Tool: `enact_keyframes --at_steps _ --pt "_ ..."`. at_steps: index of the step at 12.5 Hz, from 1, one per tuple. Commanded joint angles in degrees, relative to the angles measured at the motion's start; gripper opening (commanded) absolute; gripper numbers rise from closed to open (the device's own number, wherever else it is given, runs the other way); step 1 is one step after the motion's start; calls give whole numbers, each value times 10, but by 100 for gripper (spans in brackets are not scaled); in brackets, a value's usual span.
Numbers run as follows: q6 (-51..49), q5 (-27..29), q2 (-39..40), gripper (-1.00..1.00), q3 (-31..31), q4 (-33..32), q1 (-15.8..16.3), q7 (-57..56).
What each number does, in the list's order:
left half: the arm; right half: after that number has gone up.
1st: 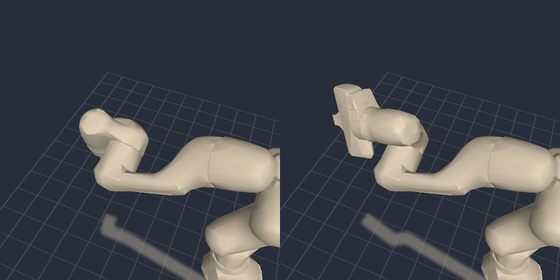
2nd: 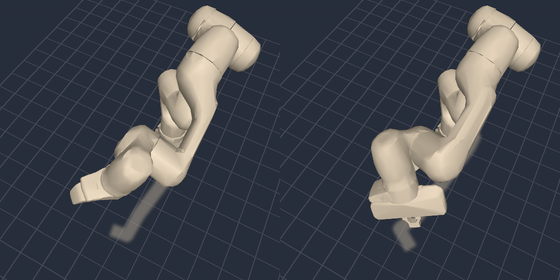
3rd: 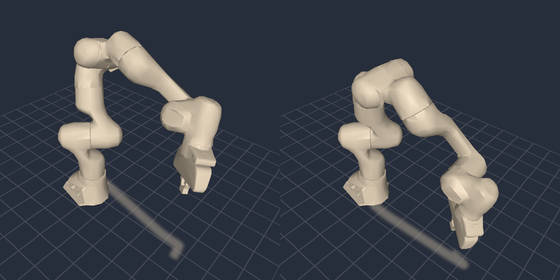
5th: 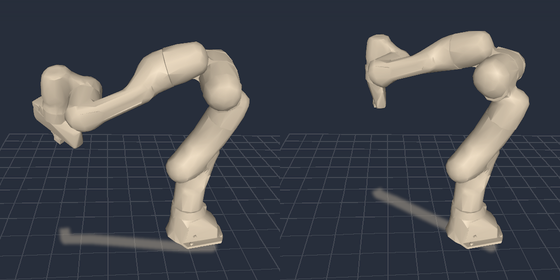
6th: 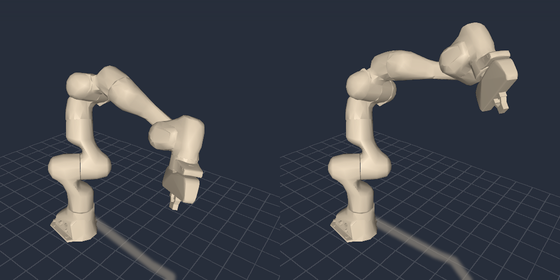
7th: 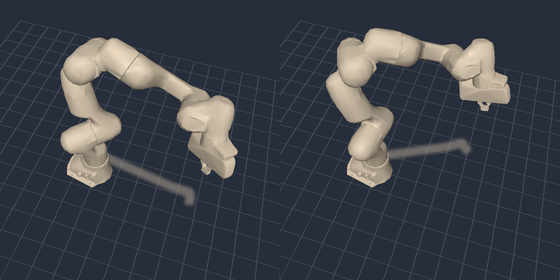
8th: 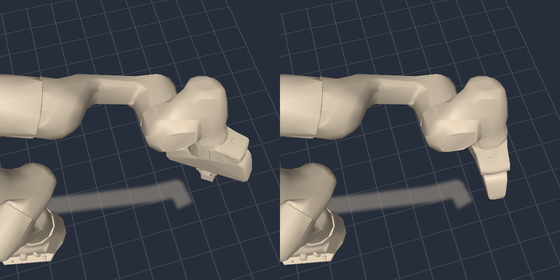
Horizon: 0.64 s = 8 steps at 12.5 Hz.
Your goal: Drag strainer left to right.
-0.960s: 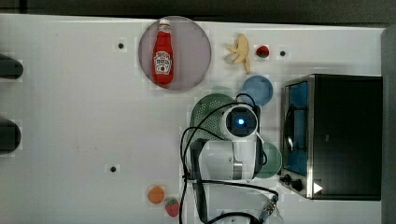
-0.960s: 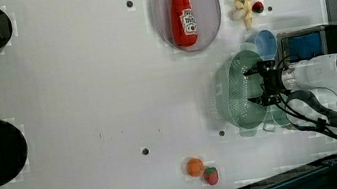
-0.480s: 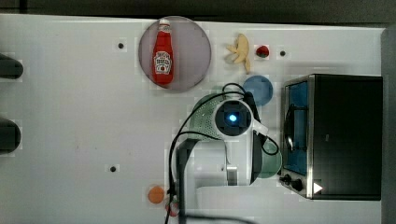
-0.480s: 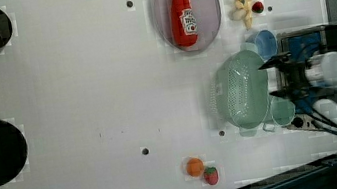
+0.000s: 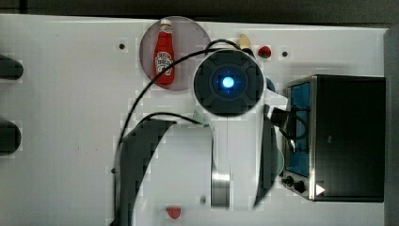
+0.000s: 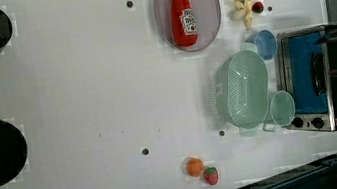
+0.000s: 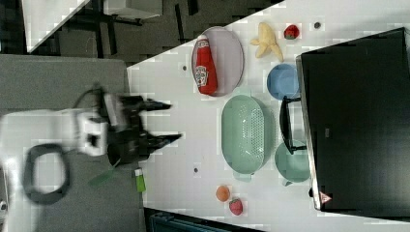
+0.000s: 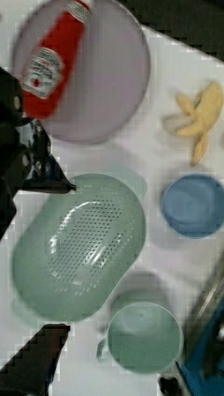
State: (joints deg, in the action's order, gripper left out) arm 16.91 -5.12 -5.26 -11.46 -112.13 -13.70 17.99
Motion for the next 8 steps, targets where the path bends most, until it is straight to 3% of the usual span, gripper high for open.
enact_keyframes --at_steps 1,8 --pt "-97 41 -20 100 19 56 4 -105" --pt "-133 39 -42 100 21 83 4 -131"
